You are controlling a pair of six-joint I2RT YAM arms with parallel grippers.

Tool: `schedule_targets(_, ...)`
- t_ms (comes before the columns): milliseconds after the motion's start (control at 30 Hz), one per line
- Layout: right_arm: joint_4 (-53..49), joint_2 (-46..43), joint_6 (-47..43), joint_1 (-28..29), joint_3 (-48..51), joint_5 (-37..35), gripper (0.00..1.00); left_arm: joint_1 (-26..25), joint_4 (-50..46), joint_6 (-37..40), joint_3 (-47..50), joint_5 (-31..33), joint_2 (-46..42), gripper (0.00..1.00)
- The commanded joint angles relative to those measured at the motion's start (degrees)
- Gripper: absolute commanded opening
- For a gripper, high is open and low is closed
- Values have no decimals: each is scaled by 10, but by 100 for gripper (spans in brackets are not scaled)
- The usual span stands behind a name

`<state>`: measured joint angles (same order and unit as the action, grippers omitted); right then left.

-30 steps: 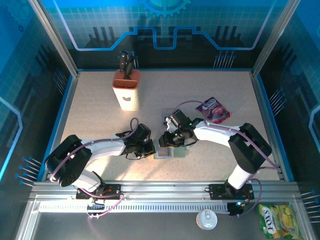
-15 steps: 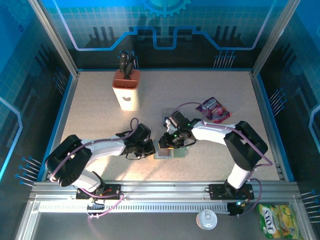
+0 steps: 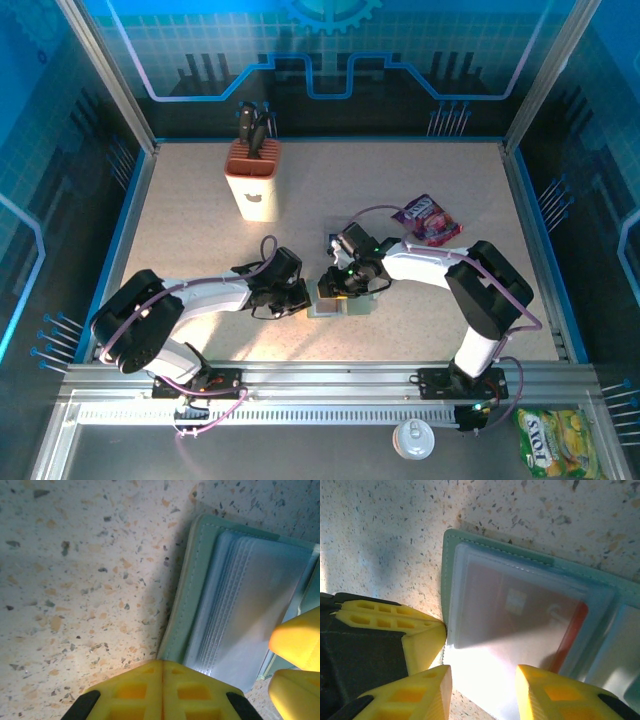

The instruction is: Take the credit cards out of the card holder

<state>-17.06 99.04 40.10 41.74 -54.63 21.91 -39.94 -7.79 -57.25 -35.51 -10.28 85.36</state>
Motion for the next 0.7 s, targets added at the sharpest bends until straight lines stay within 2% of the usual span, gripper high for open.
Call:
schedule_targets(0, -9, 6, 0, 7, 9, -4, 39, -5, -15, 0, 6, 4, 11, 8)
schedule_targets(667, -32, -9, -15, -5, 15, -17, 40, -4, -16, 0, 9, 7, 5, 8)
